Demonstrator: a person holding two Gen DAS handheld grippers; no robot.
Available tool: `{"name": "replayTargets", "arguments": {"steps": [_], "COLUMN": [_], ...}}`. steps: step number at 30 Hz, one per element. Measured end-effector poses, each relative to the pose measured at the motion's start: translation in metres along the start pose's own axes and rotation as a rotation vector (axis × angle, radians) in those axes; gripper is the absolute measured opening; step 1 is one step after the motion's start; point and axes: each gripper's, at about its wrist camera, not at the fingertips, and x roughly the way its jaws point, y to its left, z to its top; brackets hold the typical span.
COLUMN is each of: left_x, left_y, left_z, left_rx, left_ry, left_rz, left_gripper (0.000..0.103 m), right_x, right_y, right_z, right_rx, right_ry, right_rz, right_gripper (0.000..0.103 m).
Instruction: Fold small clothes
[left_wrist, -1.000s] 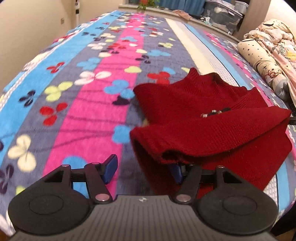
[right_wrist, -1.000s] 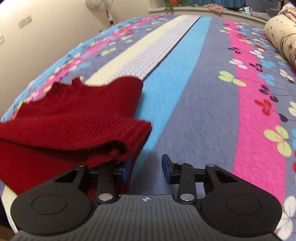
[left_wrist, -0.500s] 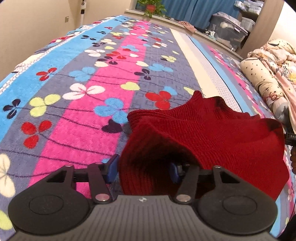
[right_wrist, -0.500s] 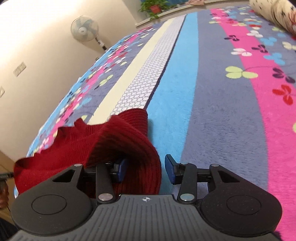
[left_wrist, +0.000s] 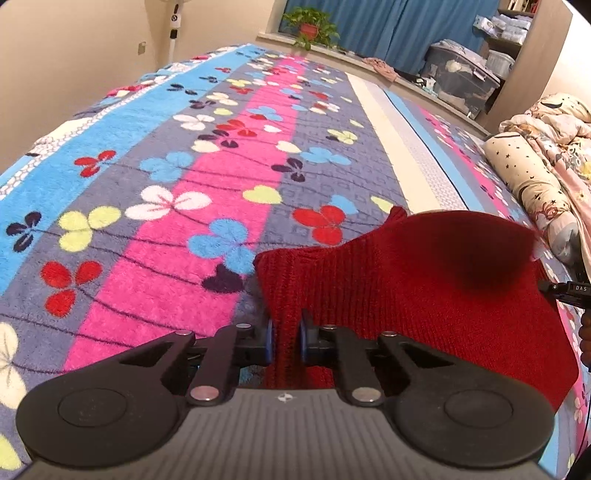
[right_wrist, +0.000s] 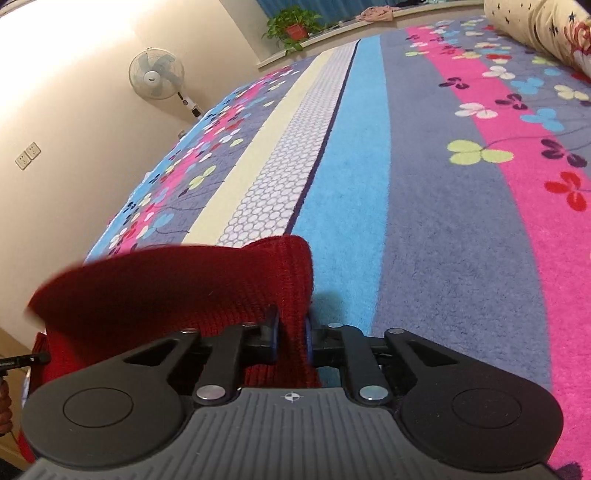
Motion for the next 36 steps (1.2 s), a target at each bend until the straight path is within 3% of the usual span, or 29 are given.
{"name": "replayTargets", "arguments": {"steps": [3, 7, 10, 12, 14, 16, 17, 18, 20, 23, 25, 26, 27, 28, 29, 33, 36], "left_x": [-0.012, -0.032, -0.036, -0.027, -0.012, -0.005, -0.003, -0.001, 0.001, 0.001, -0.002, -0.004, -0.007, -0.012, -0.018, -0.044, -0.034], "left_y": [0.0, 0.0, -0.006, -0.004, 0.0, 0.003, 0.005, 0.007, 0.011, 0.015, 0.017, 0.016, 0.014, 0.011, 0.009, 0.01, 0.011], "left_z": [0.003, 0.01, 0.012, 0.013, 0.012, 0.008, 0.005, 0.002, -0.007, -0.017, -0.019, -0.02, -0.019, -0.018, -0.016, -0.012, -0.015], "left_rx": [0.009, -0.006, 0.008, -0.027, -0.061, -0.066, -0.07, -0.08, -0.096, -0.102, -0.113, -0.113, -0.106, -0.084, -0.071, -0.085, -0.095], "left_ry": [-0.065, -0.201, -0.26, -0.208, -0.085, -0.013, 0.02, 0.068, 0.126, 0.15, 0.15, 0.144, 0.129, 0.096, 0.057, -0.082, -0.015], "left_rz": [0.019, 0.052, 0.102, 0.083, 0.079, 0.066, 0.059, 0.044, -0.001, -0.044, -0.061, -0.08, -0.087, -0.063, -0.041, -0.046, -0.012], "left_gripper": [0.012, 0.012, 0.012, 0.016, 0.022, 0.047, 0.06, 0.062, 0.061, 0.056, 0.043, 0.018, 0.015, 0.015, 0.014, 0.014, 0.015], "right_x": [-0.01, -0.039, -0.045, -0.038, -0.018, 0.003, 0.009, 0.011, 0.007, 0.0, -0.002, -0.001, -0.002, -0.004, -0.007, -0.03, -0.028], "right_y": [0.005, 0.018, 0.032, 0.035, 0.034, 0.03, 0.029, 0.031, 0.029, 0.017, 0.016, 0.018, 0.018, 0.021, 0.023, 0.035, 0.03], "right_z": [0.007, 0.02, 0.019, 0.017, 0.014, 0.009, 0.007, 0.004, 0.005, 0.01, 0.007, 0.006, 0.006, 0.001, 0.001, 0.004, 0.003], "right_rx": [-0.015, -0.01, -0.051, -0.06, -0.074, -0.059, -0.065, -0.081, -0.072, 0.028, 0.066, 0.073, 0.073, 0.07, 0.063, 0.021, 0.017], "right_ry": [-0.054, -0.216, -0.31, -0.327, -0.244, -0.081, -0.028, -0.004, 0.024, 0.073, 0.098, 0.105, 0.106, 0.098, 0.077, -0.113, -0.127], "right_rz": [0.001, 0.015, -0.031, -0.084, -0.132, -0.124, -0.127, -0.148, -0.154, -0.125, -0.112, -0.109, -0.107, -0.093, -0.081, -0.069, -0.106], "right_gripper": [0.01, 0.01, 0.01, 0.011, 0.018, 0.04, 0.044, 0.048, 0.049, 0.049, 0.049, 0.049, 0.041, 0.019, 0.015, 0.012, 0.012]}}
